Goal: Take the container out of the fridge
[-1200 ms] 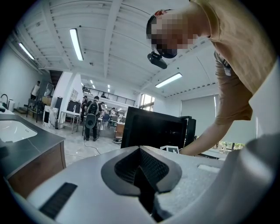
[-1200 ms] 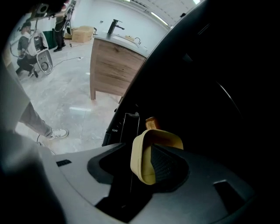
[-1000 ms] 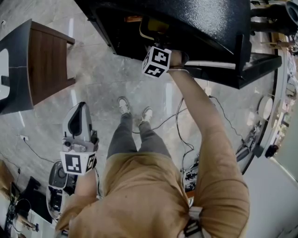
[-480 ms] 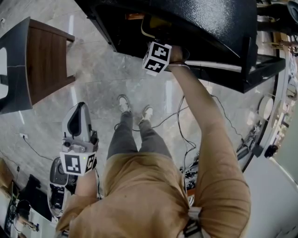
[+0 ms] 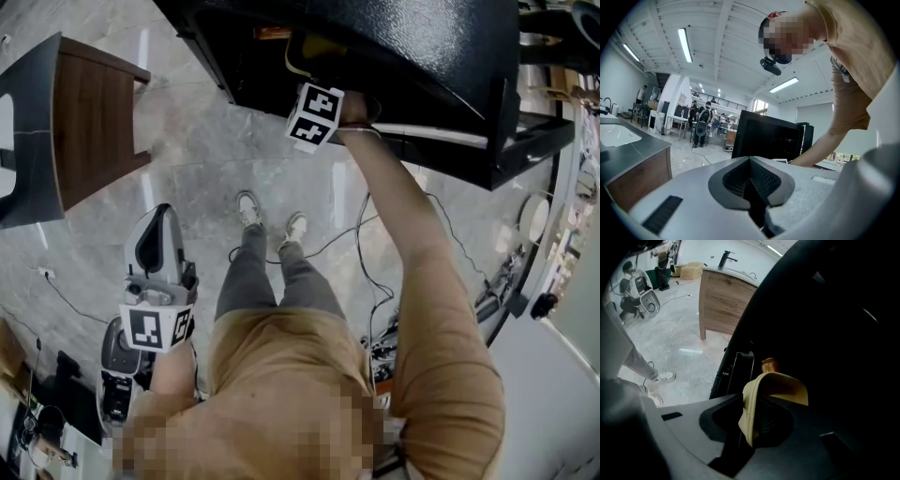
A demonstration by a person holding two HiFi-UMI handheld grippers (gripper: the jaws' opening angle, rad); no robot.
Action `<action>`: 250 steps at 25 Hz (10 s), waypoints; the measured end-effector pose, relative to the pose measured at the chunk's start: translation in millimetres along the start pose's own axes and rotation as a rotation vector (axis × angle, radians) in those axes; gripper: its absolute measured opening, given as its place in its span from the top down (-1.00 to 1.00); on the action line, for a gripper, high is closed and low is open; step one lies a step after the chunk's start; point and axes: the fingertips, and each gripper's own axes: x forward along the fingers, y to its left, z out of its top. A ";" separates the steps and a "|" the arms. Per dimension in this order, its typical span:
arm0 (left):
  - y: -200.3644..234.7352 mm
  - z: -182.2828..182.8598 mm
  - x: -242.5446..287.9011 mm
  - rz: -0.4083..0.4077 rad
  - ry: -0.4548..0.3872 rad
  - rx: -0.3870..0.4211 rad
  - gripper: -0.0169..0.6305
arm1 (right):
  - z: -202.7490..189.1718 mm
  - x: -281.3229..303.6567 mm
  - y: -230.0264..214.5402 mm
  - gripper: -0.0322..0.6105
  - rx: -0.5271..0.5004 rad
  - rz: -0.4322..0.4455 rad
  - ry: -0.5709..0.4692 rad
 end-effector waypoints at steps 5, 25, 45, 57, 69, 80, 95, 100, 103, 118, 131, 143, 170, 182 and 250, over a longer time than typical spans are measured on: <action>-2.0 0.0 0.1 -0.006 0.000 0.001 0.95 | -1.3 -3.4 5.2 0.76 0.014 0.010 -0.007; -23.7 8.1 -5.0 -0.039 -0.022 0.008 0.95 | 10.0 -34.2 18.4 0.83 0.137 0.019 -0.067; -60.8 35.5 -38.4 -0.053 -0.088 0.047 0.95 | 36.6 -111.4 36.7 0.84 0.220 -0.006 -0.195; -90.2 57.7 -62.7 -0.063 -0.141 0.079 0.95 | 48.3 -173.1 58.0 0.84 0.252 -0.022 -0.276; -132.4 75.2 -87.6 -0.062 -0.170 0.125 0.95 | 47.1 -227.6 95.3 0.84 0.274 -0.002 -0.355; -151.2 91.0 -100.5 -0.054 -0.183 0.155 0.95 | 63.7 -278.2 106.1 0.85 0.335 0.012 -0.465; -183.6 103.1 -111.7 -0.071 -0.186 0.192 0.95 | 57.4 -341.4 124.3 0.85 0.429 0.036 -0.587; -182.5 107.0 -112.4 -0.072 -0.188 0.199 0.95 | 58.4 -357.6 123.6 0.85 0.496 0.047 -0.632; -186.3 111.6 -112.4 -0.076 -0.193 0.206 0.95 | 55.2 -369.5 123.2 0.85 0.527 0.047 -0.651; -201.0 127.6 -107.5 -0.118 -0.216 0.215 0.95 | 44.5 -408.7 117.0 0.85 0.606 0.026 -0.703; -206.8 135.6 -111.9 -0.128 -0.226 0.221 0.95 | 45.2 -439.1 107.8 0.85 0.662 0.015 -0.767; -207.9 148.2 -109.8 -0.135 -0.248 0.231 0.95 | 38.2 -473.7 89.4 0.85 0.699 -0.029 -0.815; -210.7 167.3 -108.3 -0.138 -0.274 0.255 0.95 | 16.5 -521.6 77.3 0.85 0.808 -0.082 -0.898; -208.2 173.3 -99.1 -0.145 -0.285 0.249 0.95 | -9.9 -529.0 70.8 0.85 0.871 -0.153 -0.889; -209.1 213.3 -76.4 -0.140 -0.367 0.300 0.95 | -66.2 -615.0 7.1 0.85 0.930 -0.484 -1.019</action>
